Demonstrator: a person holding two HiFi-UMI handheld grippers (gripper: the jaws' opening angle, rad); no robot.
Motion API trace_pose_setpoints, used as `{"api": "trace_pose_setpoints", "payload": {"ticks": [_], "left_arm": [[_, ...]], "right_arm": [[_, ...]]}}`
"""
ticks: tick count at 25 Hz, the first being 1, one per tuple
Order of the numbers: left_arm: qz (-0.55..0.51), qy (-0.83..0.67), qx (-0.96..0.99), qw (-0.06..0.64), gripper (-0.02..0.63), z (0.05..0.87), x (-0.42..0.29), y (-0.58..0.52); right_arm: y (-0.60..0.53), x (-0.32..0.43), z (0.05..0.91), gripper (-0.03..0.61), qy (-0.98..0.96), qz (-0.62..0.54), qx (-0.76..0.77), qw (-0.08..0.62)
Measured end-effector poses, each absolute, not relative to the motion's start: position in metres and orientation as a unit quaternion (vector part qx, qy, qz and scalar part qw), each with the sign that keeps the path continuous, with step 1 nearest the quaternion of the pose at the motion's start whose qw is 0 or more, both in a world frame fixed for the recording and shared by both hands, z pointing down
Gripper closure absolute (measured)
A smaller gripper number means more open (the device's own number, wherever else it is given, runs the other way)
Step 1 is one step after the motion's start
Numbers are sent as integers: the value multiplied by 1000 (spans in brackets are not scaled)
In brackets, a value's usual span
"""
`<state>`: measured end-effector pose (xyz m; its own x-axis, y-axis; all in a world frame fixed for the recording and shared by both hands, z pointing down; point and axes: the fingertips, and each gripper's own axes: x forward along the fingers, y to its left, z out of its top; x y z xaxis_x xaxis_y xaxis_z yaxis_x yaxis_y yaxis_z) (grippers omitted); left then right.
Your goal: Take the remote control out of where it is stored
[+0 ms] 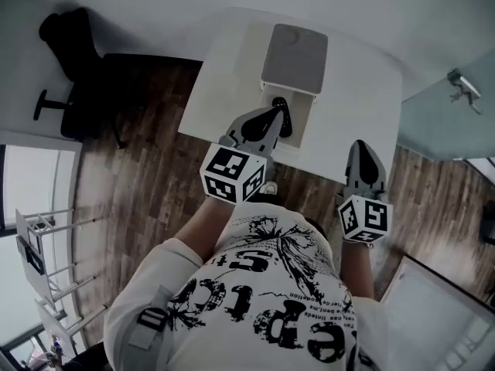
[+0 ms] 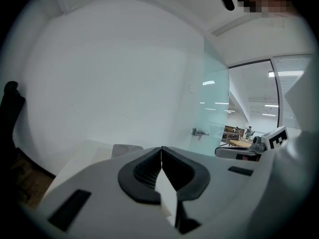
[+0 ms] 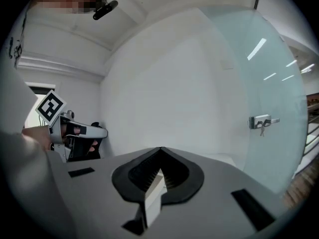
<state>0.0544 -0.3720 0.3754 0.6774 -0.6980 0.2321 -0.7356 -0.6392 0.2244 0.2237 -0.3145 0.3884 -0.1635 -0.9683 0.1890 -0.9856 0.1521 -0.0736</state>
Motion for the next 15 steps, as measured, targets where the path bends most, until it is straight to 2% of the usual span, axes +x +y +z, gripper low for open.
{"api": "trace_pose_setpoints", "payload": {"ticks": [15], "left_arm": [[137, -463, 851, 205, 604, 444, 58, -432]], "right_arm": [[-426, 169, 437, 581, -838, 115, 522, 108]]}}
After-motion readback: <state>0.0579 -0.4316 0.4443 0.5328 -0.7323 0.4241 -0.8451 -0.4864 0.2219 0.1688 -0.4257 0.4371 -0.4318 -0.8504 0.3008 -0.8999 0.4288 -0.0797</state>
